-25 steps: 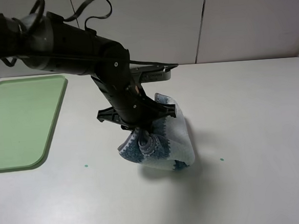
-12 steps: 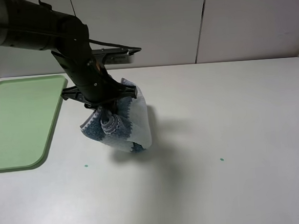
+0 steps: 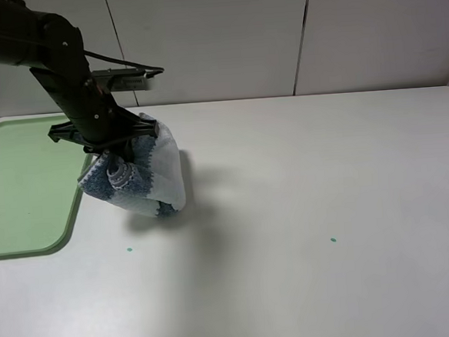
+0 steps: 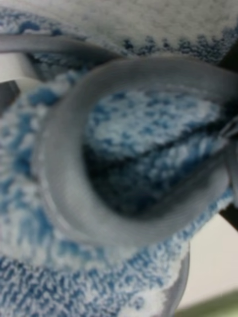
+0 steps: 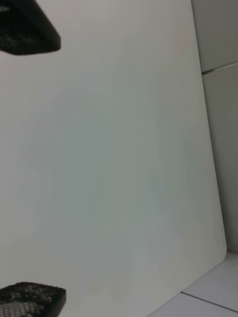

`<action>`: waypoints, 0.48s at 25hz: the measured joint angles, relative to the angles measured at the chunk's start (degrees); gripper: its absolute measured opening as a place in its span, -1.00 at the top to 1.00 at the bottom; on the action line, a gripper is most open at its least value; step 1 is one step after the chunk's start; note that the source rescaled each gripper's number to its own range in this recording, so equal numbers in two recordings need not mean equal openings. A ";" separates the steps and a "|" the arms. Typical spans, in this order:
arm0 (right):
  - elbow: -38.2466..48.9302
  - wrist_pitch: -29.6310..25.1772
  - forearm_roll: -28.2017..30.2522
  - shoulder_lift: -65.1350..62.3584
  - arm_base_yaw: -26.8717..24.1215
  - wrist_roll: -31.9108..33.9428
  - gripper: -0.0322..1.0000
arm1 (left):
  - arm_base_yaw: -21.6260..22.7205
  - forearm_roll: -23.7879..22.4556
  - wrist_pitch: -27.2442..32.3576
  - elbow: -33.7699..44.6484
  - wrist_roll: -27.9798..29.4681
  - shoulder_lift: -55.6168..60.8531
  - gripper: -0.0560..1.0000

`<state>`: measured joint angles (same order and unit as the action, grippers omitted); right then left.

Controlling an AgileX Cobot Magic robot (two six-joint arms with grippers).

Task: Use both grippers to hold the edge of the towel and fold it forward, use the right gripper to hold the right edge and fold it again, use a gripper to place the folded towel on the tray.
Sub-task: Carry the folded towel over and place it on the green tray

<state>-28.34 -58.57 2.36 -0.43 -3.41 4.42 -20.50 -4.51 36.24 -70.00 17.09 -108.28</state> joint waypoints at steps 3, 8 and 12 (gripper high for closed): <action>0.00 0.00 0.00 0.00 0.00 0.00 -1.00 | 3.11 0.00 0.40 0.00 -1.90 0.00 0.52; 0.00 0.00 0.00 0.00 0.00 0.00 -1.00 | 8.23 0.00 0.75 0.00 -4.00 0.00 0.52; 0.00 0.00 0.00 0.00 0.00 0.00 -1.00 | 12.40 -0.62 0.76 0.00 -4.54 0.00 0.52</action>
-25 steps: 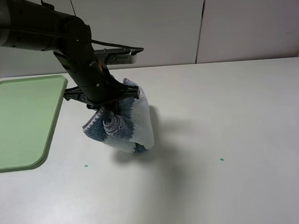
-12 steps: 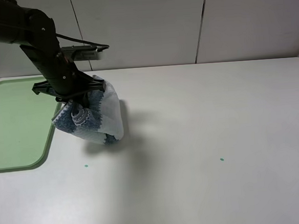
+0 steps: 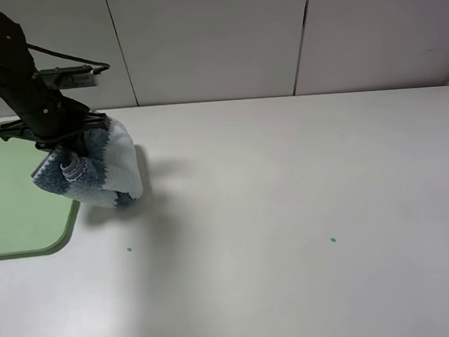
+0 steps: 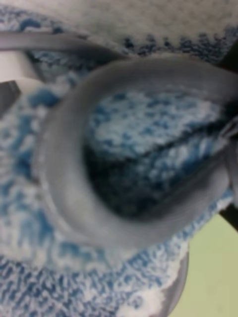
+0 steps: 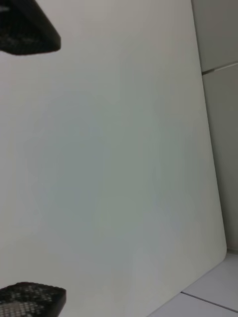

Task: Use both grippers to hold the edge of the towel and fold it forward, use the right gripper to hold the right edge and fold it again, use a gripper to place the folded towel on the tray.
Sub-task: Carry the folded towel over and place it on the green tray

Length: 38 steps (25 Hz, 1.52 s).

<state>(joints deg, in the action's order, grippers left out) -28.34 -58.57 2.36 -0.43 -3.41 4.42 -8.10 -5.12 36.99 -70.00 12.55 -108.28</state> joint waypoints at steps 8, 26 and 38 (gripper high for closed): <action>0.00 0.00 0.00 0.00 0.00 0.00 -1.00 | 6.75 -4.19 0.00 0.25 -0.22 -0.05 0.52; 0.00 0.00 -0.01 0.00 0.00 0.00 -1.00 | 16.40 -9.99 -4.01 3.17 -0.27 -2.05 0.26; 0.00 0.00 -0.01 0.00 0.00 0.00 -1.00 | 16.66 -10.23 -5.38 3.36 -0.48 -2.05 -0.98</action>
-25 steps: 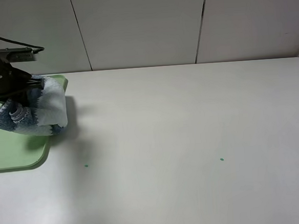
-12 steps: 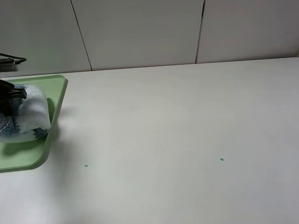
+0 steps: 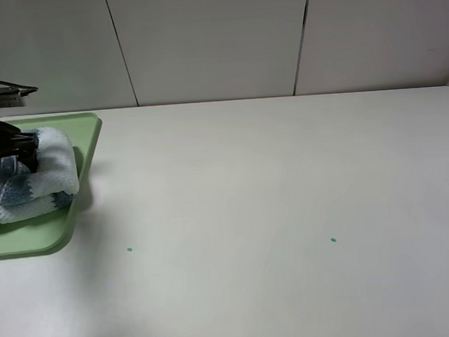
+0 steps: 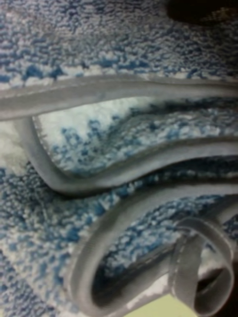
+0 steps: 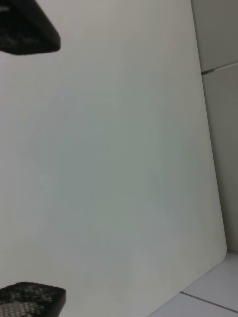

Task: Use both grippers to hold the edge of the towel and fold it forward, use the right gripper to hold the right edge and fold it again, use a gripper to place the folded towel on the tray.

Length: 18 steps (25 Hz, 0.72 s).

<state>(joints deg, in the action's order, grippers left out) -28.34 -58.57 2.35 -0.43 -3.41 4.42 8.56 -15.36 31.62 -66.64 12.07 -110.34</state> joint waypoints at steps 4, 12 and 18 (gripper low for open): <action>0.00 0.00 0.00 0.00 0.00 0.00 -1.00 | 0.00 0.00 0.88 0.00 -0.15 0.62 -0.99; 0.00 0.00 0.00 0.00 0.00 0.00 -1.00 | 0.00 0.12 6.94 0.00 -0.15 7.92 -1.00; 0.00 0.00 0.00 0.00 0.00 0.00 -1.00 | 0.00 0.81 14.23 0.00 -1.83 15.33 -1.00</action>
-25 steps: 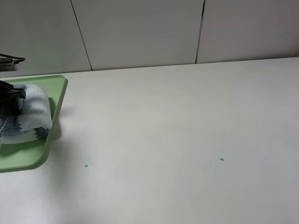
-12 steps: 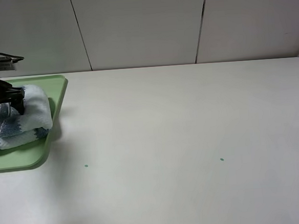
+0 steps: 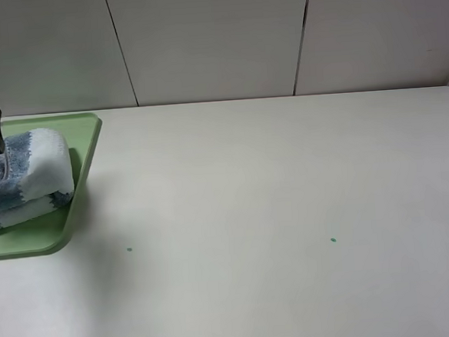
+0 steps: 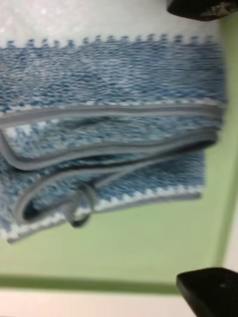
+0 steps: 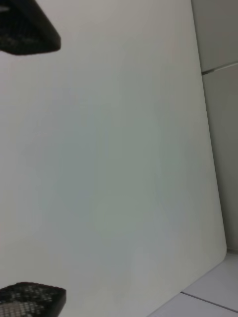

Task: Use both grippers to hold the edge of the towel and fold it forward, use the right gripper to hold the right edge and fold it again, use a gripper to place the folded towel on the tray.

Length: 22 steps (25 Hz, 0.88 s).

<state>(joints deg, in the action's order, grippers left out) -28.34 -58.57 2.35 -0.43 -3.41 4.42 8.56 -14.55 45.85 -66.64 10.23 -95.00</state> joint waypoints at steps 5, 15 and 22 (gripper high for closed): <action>0.00 0.05 0.00 0.00 0.00 0.00 -1.00 | 0.00 3.04 5.88 0.00 -3.72 5.79 -1.00; 0.00 0.05 0.00 0.00 0.00 0.00 -1.00 | 0.00 8.06 17.40 2.84 -9.25 18.14 -1.00; 0.00 0.05 0.00 0.00 0.00 0.00 -1.00 | 0.00 8.18 19.26 12.50 -9.62 37.05 -1.00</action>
<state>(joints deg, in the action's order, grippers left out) -28.34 -58.51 2.35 -0.43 -3.41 4.42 8.56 -6.37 65.11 -54.14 0.62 -57.95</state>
